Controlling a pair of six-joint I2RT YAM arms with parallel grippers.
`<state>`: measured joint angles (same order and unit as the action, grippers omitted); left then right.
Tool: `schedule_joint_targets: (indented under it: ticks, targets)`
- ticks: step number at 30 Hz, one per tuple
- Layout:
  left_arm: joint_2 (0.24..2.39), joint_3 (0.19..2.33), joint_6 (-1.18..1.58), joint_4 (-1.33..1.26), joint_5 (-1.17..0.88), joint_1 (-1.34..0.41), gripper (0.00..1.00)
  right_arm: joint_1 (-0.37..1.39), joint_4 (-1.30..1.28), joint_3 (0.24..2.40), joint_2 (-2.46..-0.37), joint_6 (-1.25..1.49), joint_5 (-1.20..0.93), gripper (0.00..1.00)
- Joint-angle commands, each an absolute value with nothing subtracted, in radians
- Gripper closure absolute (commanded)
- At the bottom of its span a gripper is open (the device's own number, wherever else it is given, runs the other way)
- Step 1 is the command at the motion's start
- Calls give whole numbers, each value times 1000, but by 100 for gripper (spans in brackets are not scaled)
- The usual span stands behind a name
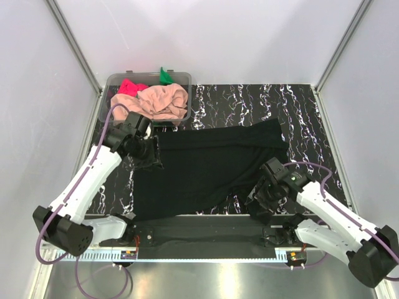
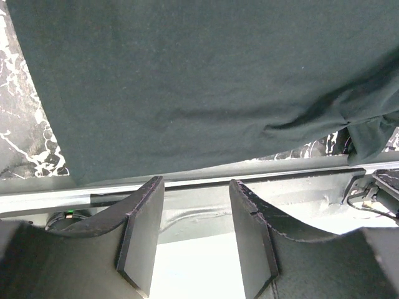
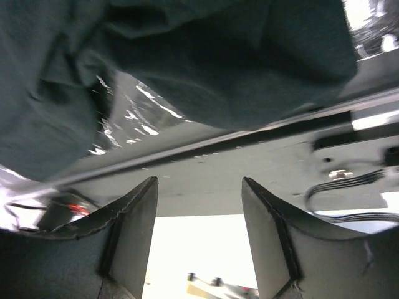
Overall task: Fold and stack the t-shirts
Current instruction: Fold the tshirt
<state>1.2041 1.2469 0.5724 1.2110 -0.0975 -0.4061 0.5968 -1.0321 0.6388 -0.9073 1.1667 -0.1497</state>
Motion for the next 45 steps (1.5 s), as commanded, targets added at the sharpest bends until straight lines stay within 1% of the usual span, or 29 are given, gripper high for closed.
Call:
schedule_joint_targets:
  ticks: [1, 2, 3, 4, 7, 8, 10, 12, 13, 14, 15, 16, 17, 20, 23, 25, 27, 29, 31, 32, 33, 35, 37, 39, 40, 41, 42, 44, 45]
  targets:
    - [1218, 1328, 558, 1212, -84, -413, 50, 606, -973, 683, -930, 1339, -138, 36]
    - [1218, 1336, 561, 1215, -77, -413, 49, 609, -986, 675, -917, 1383, -129, 36]
    - [1216, 1342, 564, 1219, -74, -414, 49, 609, -982, 663, -896, 1420, -126, 34]
    - [1216, 1354, 566, 1224, -74, -414, 49, 607, -921, 628, -864, 1480, -121, 32]
    - [1207, 1361, 572, 1235, -87, -416, 49, 609, -807, 522, -682, 1639, -69, 31]
    - [1206, 1362, 574, 1239, -90, -417, 49, 607, -811, 499, -578, 1688, -37, 32]
    - [1204, 1373, 571, 1259, -90, -423, 49, 609, -854, 448, -482, 1776, -11, 35]
    - [1203, 1381, 566, 1275, -78, -425, 50, 607, -1036, 510, -425, 1807, 58, 36]
    - [1203, 1384, 565, 1276, -78, -426, 49, 609, -1078, 544, -429, 1768, 96, 36]
    - [1203, 1387, 565, 1276, -78, -429, 49, 607, -1127, 583, -481, 1757, 133, 36]
    - [1206, 1388, 563, 1275, -77, -428, 49, 609, -1196, 638, -518, 1749, 133, 36]
    - [1209, 1388, 564, 1275, -80, -429, 49, 609, -1204, 646, -558, 1743, 117, 36]
    - [1222, 1388, 565, 1270, -87, -430, 49, 607, -1197, 644, -613, 1747, 48, 32]
    - [1244, 1400, 563, 1256, -104, -443, 49, 607, -1129, 612, -638, 1850, -41, 30]
    - [1269, 1422, 565, 1249, -115, -459, 49, 607, -1066, 604, -559, 1969, 40, 29]
    - [1281, 1425, 566, 1244, -124, -463, 49, 609, -987, 548, -532, 2099, 28, 29]
    - [1285, 1425, 566, 1238, -133, -468, 49, 609, -969, 552, -557, 2140, 26, 26]
    - [1284, 1419, 572, 1232, -141, -472, 49, 609, -1021, 595, -624, 2184, 48, 27]
    - [1284, 1417, 575, 1229, -156, -476, 49, 607, -973, 594, -635, 2261, 51, 27]
    - [1284, 1417, 577, 1227, -164, -480, 49, 609, -907, 566, -641, 2291, 42, 26]
    - [1284, 1417, 580, 1229, -169, -480, 49, 607, -891, 557, -649, 2363, 23, 26]
    - [1281, 1419, 584, 1223, -179, -482, 49, 607, -885, 566, -690, 2402, 3, 26]
    - [1278, 1420, 587, 1224, -192, -482, 49, 609, -935, 623, -728, 2389, -30, 24]
    - [1275, 1424, 591, 1223, -202, -483, 49, 609, -1118, 728, -762, 2318, -19, 24]
    - [1272, 1424, 591, 1223, -206, -483, 49, 607, -1174, 765, -775, 2263, 47, 25]
    - [1269, 1417, 595, 1215, -206, -483, 49, 607, -1227, 802, -781, 2205, 66, 25]
    - [1267, 1411, 595, 1209, -213, -483, 49, 609, -1318, 839, -793, 2101, 57, 25]
    - [1261, 1393, 604, 1184, -222, -485, 49, 609, -1389, 857, -830, 1982, -29, 25]
    - [1259, 1375, 606, 1175, -227, -483, 49, 609, -1381, 848, -850, 1868, -66, 25]
